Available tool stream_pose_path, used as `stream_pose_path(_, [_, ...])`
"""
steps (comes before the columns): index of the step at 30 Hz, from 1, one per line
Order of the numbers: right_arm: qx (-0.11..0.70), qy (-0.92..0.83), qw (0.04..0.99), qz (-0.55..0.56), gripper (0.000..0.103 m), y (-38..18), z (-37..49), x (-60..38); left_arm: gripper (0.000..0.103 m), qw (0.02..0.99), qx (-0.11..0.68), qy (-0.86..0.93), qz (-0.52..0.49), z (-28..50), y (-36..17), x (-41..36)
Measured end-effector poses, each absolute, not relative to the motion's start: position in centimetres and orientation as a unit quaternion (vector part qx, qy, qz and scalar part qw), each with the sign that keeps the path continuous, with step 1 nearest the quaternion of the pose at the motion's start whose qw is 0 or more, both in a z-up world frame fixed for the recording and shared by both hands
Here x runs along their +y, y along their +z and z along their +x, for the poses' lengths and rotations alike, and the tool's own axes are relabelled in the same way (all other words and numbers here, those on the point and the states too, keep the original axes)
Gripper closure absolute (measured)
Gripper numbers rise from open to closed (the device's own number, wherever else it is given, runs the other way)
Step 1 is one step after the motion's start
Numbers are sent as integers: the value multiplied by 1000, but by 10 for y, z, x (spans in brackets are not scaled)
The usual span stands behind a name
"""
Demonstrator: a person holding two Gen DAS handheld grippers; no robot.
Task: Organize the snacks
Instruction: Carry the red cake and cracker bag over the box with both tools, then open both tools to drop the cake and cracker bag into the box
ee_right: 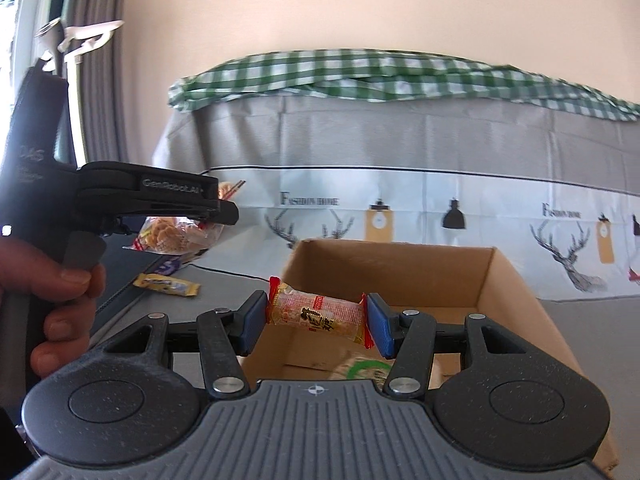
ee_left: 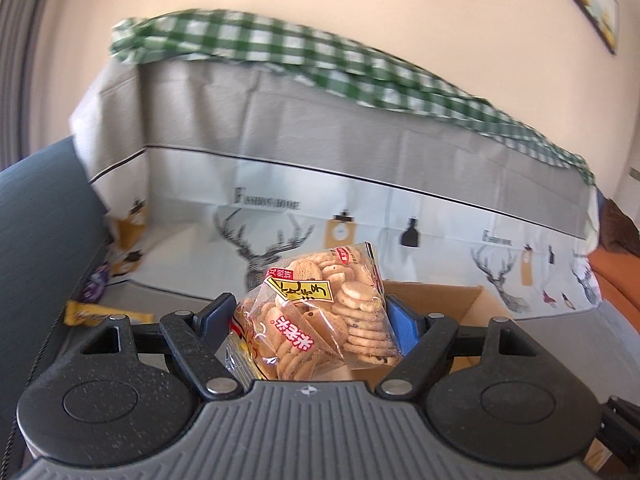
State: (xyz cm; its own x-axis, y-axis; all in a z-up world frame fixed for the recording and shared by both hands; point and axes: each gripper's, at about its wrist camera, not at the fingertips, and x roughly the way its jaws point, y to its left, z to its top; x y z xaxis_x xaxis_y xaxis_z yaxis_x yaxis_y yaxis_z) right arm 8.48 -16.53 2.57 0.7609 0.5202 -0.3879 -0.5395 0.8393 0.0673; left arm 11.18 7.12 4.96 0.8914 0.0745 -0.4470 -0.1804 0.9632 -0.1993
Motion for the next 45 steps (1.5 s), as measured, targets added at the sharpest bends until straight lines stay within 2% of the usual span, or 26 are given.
stream_pose_path(20, [213,162,962,53,47,18,114,-215,20,980,196,-21,-34,125,42,-5])
stream_pose_path(45, [220,164,960,57,47,14,115,-209,19,980,194,-23,-43,126,42,-2])
